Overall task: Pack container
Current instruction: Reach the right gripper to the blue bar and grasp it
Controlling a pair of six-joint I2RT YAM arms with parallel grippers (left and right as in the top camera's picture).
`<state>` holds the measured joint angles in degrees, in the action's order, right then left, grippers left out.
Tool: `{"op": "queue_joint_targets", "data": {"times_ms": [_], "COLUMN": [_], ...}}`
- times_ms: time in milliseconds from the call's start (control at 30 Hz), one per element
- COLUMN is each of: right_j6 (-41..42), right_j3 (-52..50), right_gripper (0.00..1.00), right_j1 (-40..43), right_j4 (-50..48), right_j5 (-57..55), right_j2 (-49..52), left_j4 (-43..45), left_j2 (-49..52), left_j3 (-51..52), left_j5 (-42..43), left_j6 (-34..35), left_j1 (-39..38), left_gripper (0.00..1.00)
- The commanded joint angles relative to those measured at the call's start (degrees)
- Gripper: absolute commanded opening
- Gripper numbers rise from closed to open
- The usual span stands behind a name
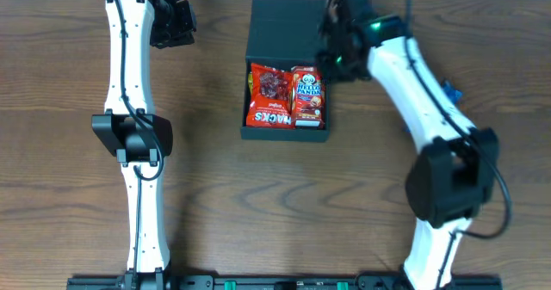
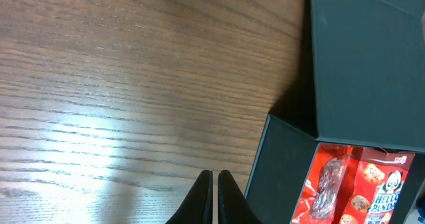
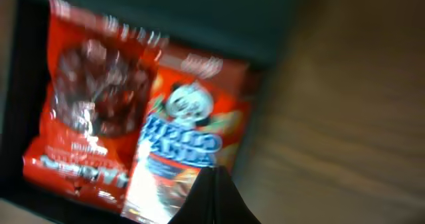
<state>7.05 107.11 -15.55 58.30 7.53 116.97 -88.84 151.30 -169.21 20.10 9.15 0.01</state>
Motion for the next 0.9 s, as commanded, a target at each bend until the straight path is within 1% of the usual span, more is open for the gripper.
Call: {"op": "queue_joint_targets", "data": {"times_ms": [0,100,200,367,433,467,500,533,567,667,700,733,767,800,833,867], "right_j6": [4.57,9.49,14.08,19.96,21.29,22.05,23.5,24.3,24.46,26.27,26.73,26.82,26.82,26.82,26.93,27.74], "right_j3": [1.66,0.76,-1.84,-5.99,-8.33,-9.35,-10.8,-12.2,-13.33,-16.04,-16.7,-17.46,-18.29,-19.04,-19.47,-19.82], "right_gripper": [0.02,0.01,0.02,0.01,0.23,0.43,0.61,0.72,0.77,0.84,0.84,0.84,0.82,0.82,0.79,0.78], "right_j1": [5.57,12.28,18.38,25.59,27.32,27.65,27.87,27.85,27.85,27.85,27.85,27.87,27.91,27.91,27.91,27.91], "right_j4": [1.16,5.29,7.34,9.07,9.27,9.31,9.27,9.16,8.87,8.44,8.22,7.78,7.23,6.69,6.21,5.97], "right_j5": [-10.47,-12.2,-12.24,-11.04,-10.1,-10.1,-10.1,-10.14,-10.25,-12.76,-13.44,-13.53,-13.53,-13.6,-13.6,-13.99], "right_j2": [-4.52,-3.91,-3.41,-3.39,-3.39,-3.39,-3.39,-3.39,-3.39,-3.39,-3.39,-3.39,-3.39,-3.39,-3.39,-3.39], "left_j4": [-0.48,-0.46,-0.26,0.15,0.39,0.46,0.52,0.61,0.68,0.79,0.83,0.85,0.85,0.83,0.83,0.83], "left_j2": [-0.59,-0.59,-0.59,-0.59,-0.59,-0.59,-0.59,-0.59,-0.59,-0.59,-0.59,-0.59,-0.59,-0.59,-0.59,-0.59], "left_j3": [-1.22,-1.22,-1.22,-1.22,-1.2,-1.22,-1.22,-1.22,-1.22,-1.22,-1.22,-1.22,-1.22,-1.22,-1.22,-1.2], "left_j5": [-0.83,-0.83,-0.87,-1.07,-1.05,-1.07,-1.07,-1.07,-1.07,-1.07,-1.07,-1.07,-1.07,-1.07,-1.09,-1.09], "left_j6": [0.07,0.07,0.04,0.04,0.07,0.07,0.07,0.07,0.07,0.07,0.07,0.02,0.04,0.02,0.0,-0.07], "left_j1": [0.35,0.35,0.35,0.35,0.35,0.35,0.35,0.35,0.35,0.35,0.35,0.35,0.35,0.35,0.35,0.35], "left_gripper": [0.06,0.06,0.06,0.06,0.06,0.06,0.06,0.06,0.06,0.07,0.12,0.27,0.52,0.88,0.95,0.95]}}
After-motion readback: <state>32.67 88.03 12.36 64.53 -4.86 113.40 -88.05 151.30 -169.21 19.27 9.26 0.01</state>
